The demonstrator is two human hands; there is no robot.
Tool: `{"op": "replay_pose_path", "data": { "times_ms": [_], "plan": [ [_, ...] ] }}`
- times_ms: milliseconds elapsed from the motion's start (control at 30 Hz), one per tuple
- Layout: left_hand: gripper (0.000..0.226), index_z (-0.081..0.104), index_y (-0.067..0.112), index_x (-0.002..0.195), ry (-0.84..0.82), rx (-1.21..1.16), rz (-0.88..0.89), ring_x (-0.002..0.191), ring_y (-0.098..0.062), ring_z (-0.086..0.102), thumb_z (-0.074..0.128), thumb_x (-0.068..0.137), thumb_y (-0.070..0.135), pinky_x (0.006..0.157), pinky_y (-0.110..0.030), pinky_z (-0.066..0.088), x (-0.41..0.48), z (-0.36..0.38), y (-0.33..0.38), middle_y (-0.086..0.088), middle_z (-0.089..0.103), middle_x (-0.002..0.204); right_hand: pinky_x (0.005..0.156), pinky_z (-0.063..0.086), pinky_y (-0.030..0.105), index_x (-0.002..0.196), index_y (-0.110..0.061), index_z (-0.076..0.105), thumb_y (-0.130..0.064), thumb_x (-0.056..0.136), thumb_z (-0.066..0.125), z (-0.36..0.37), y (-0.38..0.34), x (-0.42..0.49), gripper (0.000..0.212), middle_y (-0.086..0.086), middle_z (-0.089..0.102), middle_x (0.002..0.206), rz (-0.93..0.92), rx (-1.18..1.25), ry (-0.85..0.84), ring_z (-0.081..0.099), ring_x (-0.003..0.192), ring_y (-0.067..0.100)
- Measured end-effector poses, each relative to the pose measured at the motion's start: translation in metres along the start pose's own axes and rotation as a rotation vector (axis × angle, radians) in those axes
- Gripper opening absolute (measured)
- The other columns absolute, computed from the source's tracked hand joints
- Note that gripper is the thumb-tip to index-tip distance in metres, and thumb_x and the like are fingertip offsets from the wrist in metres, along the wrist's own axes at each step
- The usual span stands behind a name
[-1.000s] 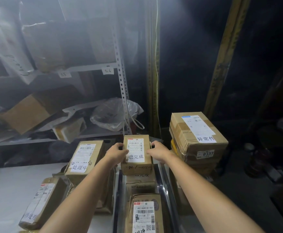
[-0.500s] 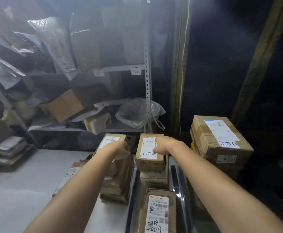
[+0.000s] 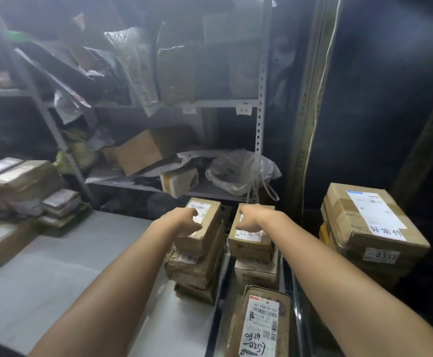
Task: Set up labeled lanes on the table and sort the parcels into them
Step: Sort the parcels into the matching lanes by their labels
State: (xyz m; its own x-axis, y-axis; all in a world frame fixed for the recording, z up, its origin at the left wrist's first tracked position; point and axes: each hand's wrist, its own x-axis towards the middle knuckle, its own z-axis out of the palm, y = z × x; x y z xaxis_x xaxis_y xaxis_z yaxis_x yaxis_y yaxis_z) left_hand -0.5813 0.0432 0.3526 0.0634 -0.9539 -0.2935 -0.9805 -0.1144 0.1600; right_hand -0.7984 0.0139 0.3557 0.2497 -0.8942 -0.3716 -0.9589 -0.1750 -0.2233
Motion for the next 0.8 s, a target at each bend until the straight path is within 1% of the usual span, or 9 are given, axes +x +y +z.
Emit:
{"op": "replay_pose_path", "data": {
  "times_ms": [100,233,267,333,400,467,533,700,800],
  "plan": [
    [0.060,0.044,0.026,0.147,0.000,-0.015,-0.016,0.130,-0.026,0.051,0.056,0.091,0.045,0.104,-0.041,0.044,-0.011,-0.009,-0.016,-0.003,0.050,0.148,0.097,0.050,0.042,0.140,-0.015,0.049,-0.035,0.094,0.054,-0.005,-0.020,0.004,0.051,0.008,0.055,0.139,-0.039,-0.022,0.000,0.056,0.121,0.030],
    [0.060,0.044,0.023,0.146,-0.003,-0.071,-0.078,0.118,-0.024,0.056,0.058,0.091,0.044,0.092,-0.034,0.049,-0.034,-0.021,-0.058,-0.004,0.054,0.141,0.096,0.049,0.041,0.138,-0.019,0.052,-0.040,0.091,0.056,-0.005,-0.072,0.005,0.051,0.005,0.056,0.137,-0.110,-0.084,0.013,0.056,0.119,0.028],
    [0.062,0.043,0.022,0.147,-0.003,-0.091,-0.090,0.120,-0.024,0.056,0.058,0.092,0.044,0.092,-0.034,0.048,-0.040,-0.023,-0.073,-0.005,0.052,0.143,0.096,0.049,0.040,0.138,-0.018,0.051,-0.040,0.091,0.055,-0.003,-0.088,0.007,0.052,0.005,0.056,0.137,-0.129,-0.104,0.013,0.056,0.120,0.028],
    [0.062,0.041,0.020,0.148,0.002,-0.100,-0.121,0.128,-0.026,0.050,0.058,0.093,0.044,0.100,-0.036,0.046,-0.054,-0.029,-0.109,-0.005,0.048,0.148,0.093,0.049,0.038,0.136,-0.016,0.053,-0.040,0.093,0.054,0.000,-0.124,0.008,0.049,0.005,0.056,0.135,-0.176,-0.147,0.004,0.056,0.120,0.028],
    [0.061,0.040,0.020,0.149,0.011,-0.107,-0.151,0.135,-0.027,0.045,0.057,0.095,0.043,0.107,-0.039,0.041,-0.065,-0.032,-0.144,-0.006,0.044,0.151,0.088,0.051,0.039,0.130,-0.015,0.056,-0.038,0.092,0.053,0.006,-0.156,0.011,0.044,0.007,0.060,0.128,-0.212,-0.151,0.002,0.060,0.112,0.028],
    [0.061,0.038,0.021,0.151,0.021,-0.131,-0.194,0.140,-0.027,0.040,0.057,0.097,0.041,0.112,-0.041,0.036,-0.080,-0.034,-0.192,-0.005,0.040,0.155,0.080,0.053,0.037,0.120,-0.015,0.061,-0.038,0.091,0.054,0.015,-0.202,0.018,0.038,0.008,0.064,0.116,-0.235,-0.126,0.002,0.064,0.100,0.026],
    [0.060,0.037,0.021,0.151,0.026,-0.156,-0.246,0.141,-0.026,0.039,0.056,0.097,0.039,0.113,-0.040,0.036,-0.096,-0.037,-0.244,-0.006,0.039,0.155,0.081,0.055,0.037,0.114,-0.016,0.063,-0.038,0.092,0.056,0.023,-0.249,0.023,0.032,0.005,0.066,0.110,-0.266,-0.100,0.006,0.065,0.094,0.022],
    [0.061,0.037,0.024,0.152,0.023,-0.213,-0.402,0.139,-0.025,0.041,0.054,0.096,0.042,0.111,-0.038,0.038,-0.154,-0.052,-0.424,-0.004,0.038,0.156,0.078,0.047,0.032,0.119,-0.014,0.061,-0.037,0.095,0.057,0.045,-0.393,0.039,0.034,0.001,0.061,0.109,-0.354,-0.167,-0.006,0.059,0.098,0.021],
    [0.058,0.040,0.023,0.149,0.064,-0.224,-0.522,0.136,-0.026,0.044,0.053,0.096,0.042,0.110,-0.039,0.040,-0.190,-0.059,-0.527,-0.005,0.042,0.153,0.087,0.049,0.034,0.122,-0.015,0.057,-0.042,0.094,0.058,0.060,-0.475,0.053,0.039,0.004,0.060,0.120,-0.385,-0.158,-0.018,0.059,0.108,0.024]
  ]
}}
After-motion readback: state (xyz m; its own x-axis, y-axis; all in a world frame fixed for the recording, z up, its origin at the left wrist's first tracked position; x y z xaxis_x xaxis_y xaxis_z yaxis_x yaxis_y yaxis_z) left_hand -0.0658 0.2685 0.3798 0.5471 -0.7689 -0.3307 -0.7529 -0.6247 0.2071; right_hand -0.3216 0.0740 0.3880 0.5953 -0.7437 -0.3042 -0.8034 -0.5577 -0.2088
